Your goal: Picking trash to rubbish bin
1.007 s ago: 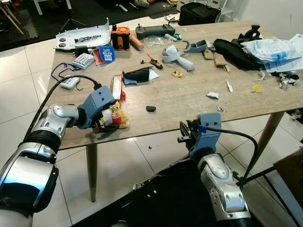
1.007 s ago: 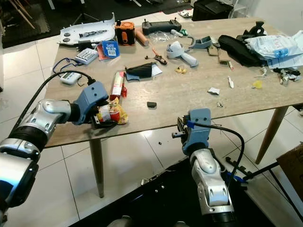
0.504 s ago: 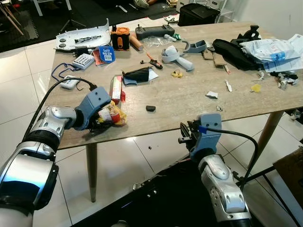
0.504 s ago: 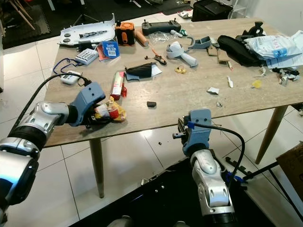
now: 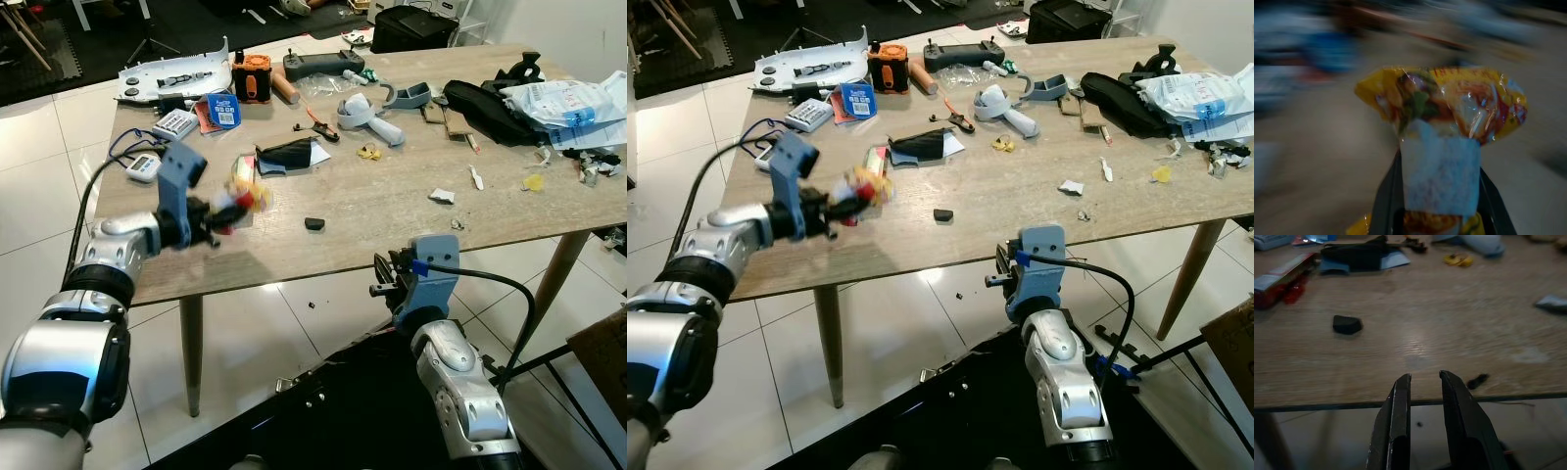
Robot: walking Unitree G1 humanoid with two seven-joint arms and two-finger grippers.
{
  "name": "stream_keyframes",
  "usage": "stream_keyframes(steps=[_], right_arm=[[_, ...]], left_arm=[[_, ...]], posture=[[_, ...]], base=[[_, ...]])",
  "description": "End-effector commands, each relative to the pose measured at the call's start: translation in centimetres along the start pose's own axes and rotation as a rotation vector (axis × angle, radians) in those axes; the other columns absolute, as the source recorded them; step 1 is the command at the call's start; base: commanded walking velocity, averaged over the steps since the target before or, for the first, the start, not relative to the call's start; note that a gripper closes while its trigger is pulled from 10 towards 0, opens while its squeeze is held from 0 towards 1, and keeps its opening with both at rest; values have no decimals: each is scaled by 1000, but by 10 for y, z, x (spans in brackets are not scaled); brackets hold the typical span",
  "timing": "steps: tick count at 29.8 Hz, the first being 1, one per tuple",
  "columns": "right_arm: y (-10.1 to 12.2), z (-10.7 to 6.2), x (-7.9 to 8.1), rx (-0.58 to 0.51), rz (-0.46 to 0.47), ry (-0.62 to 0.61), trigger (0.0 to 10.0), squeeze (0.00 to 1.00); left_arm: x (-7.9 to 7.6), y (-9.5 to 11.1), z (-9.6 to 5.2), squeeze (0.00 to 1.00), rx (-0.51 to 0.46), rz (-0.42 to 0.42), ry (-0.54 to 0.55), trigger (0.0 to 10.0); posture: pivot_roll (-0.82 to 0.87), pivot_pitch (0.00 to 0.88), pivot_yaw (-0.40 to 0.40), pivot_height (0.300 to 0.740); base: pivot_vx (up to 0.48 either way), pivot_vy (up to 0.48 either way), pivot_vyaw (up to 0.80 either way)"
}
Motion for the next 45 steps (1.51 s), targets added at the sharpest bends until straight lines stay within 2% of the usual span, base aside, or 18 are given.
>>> stream_keyframes(steps=[1,2,4,6,8,9,11,12,13,16,20,24,28,30,33,39,42,45], right_arm=[[6,1,-7,-25,-45,-45,10000,0],[7,1,-8,-31,-49,-51,10000,0],[6,3,-6,-3,-38,-35,10000,0],[4,6,-6,18,-12,-19,10000,0],[4,6,-6,22,-3,-16,10000,0],[6,8,-7,24,3,-10,10000,0],[7,10,-8,25,8,-5,10000,0],[11,11,-10,18,2,-5,10000,0],[16,12,-11,8,-4,-4,10000,0],[19,12,-12,2,-10,-6,10000,0],[22,13,-11,-16,-10,15,10000,0],[27,16,-8,-41,0,20,10000,0],[29,19,-2,-55,30,16,10000,0],[31,20,2,-65,64,14,10000,0],[27,25,-1,-61,65,16,10000,0],[28,24,-4,-66,69,4,10000,0],[28,24,-7,-79,75,-25,10000,0],[25,21,-10,-61,72,-69,10000,0]], left_arm=[[8,-10,-3,0,0,-66,186,10000],[6,-13,-4,0,4,-86,186,10000],[-11,-16,-9,0,-47,-59,148,10000],[-33,-19,-18,0,-102,-77,128,10000],[-39,-19,-21,0,-115,-95,126,10000],[-47,-22,-25,0,-128,-88,161,10000],[-52,-24,-28,0,-138,-85,190,10000],[-63,-31,-32,0,-140,-150,226,10000],[-72,-35,-35,0,-151,-175,251,10000],[-78,-37,-37,0,-154,-192,270,10000],[-95,-29,-44,0,-145,-152,278,10000],[-99,-22,-47,0,-152,-156,276,10000],[-96,-19,-51,0,-164,-153,280,10000],[-97,-15,-53,0,-168,-175,279,10000],[-98,-15,-53,0,-149,-151,278,10000],[-92,-15,-56,0,-112,-124,278,10000],[-98,-18,-51,0,-87,-94,229,10000],[-103,-18,-51,0,-64,-71,220,10000]], posture=[[56,180,8,740],[56,180,8,740],[50,179,-19,740],[51,178,-41,740],[51,178,-41,740],[36,185,-66,740],[36,185,-66,740],[15,192,-78,740],[3,199,-91,740],[3,199,-91,740],[10,199,-128,740],[21,193,-124,740],[39,193,-111,740],[63,165,-91,740],[97,181,-100,740],[96,142,-68,740],[98,125,-27,740],[101,111,-20,740]], base=[[0,0,0],[0,0,0],[0,0,0],[0,0,0],[0,0,0],[0,0,0],[0,0,0],[0,0,0],[0,0,0],[0,0,0],[0,0,0],[0,0,0],[0,0,0],[0,0,-519],[0,0,-800],[0,0,-800],[0,0,-800],[0,0,-800]])
Point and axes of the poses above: a point about 5 cm out from each wrist's last joint towards the gripper, its own z axis pointing out of the wrist towards the gripper, its own y axis along the axis of the wrist's last joint, x = y × z, the point moved 2 cm from there along z, pointing out of the wrist towards the gripper, and after that the axes turned 4 degrees about -z, right-handed, at the moved point
